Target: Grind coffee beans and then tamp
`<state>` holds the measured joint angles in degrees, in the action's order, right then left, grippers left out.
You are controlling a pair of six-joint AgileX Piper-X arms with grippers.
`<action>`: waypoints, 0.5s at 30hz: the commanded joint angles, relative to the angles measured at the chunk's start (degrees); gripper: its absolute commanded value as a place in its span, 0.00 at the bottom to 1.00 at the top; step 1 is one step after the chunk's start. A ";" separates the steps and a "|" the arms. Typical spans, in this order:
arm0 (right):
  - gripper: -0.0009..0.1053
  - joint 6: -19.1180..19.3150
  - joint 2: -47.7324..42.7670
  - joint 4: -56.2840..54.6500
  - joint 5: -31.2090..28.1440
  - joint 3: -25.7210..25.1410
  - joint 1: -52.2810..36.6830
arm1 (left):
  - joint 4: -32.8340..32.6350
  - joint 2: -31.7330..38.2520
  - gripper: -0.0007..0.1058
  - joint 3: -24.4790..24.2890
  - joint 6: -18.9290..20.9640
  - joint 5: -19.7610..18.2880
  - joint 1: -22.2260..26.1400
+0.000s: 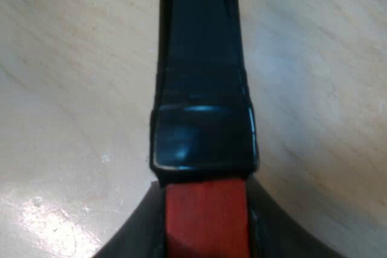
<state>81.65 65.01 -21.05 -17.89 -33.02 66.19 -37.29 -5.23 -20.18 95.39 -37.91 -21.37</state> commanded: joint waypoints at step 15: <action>0.01 0.66 -1.03 8.88 -1.54 5.86 -0.24 | -0.13 0.26 0.63 -0.15 -0.33 1.38 -0.28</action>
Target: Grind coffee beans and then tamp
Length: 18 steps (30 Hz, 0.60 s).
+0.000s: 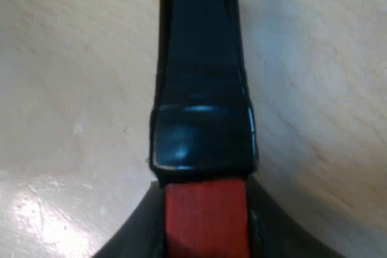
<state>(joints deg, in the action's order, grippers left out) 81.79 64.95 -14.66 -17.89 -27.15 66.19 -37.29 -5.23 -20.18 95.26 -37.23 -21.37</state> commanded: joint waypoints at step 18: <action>0.01 0.52 4.83 5.87 -1.16 0.65 -0.24 | 0.23 0.26 0.63 -0.15 -0.20 0.59 -0.28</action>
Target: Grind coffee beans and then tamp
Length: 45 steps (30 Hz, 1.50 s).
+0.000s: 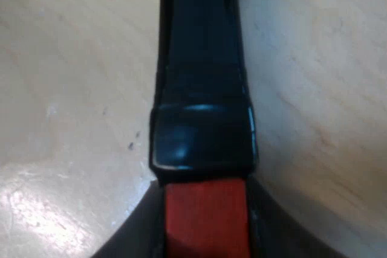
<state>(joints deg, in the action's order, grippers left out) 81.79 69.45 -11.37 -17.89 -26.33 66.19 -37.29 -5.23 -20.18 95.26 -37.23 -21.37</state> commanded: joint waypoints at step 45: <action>0.47 -1.13 -1.70 -26.80 -0.76 -18.07 -0.24 | 0.23 0.26 0.63 -0.15 -0.20 0.59 -0.28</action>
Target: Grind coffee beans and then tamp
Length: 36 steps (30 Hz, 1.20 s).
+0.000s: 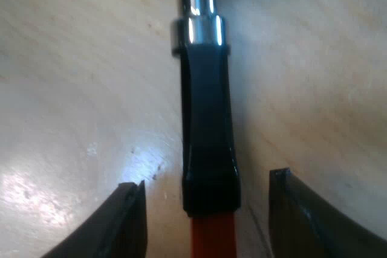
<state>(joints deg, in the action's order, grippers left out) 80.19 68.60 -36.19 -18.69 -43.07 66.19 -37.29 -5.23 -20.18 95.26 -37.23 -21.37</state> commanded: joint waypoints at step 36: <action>0.47 12.06 -12.43 19.52 -6.35 -2.95 13.51 | -2.46 -0.09 0.63 1.85 -0.20 22.52 -0.28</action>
<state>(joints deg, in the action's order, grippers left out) 90.65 56.60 -17.69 -24.90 -45.53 79.59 -40.19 -5.23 -18.42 95.26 -15.79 -21.37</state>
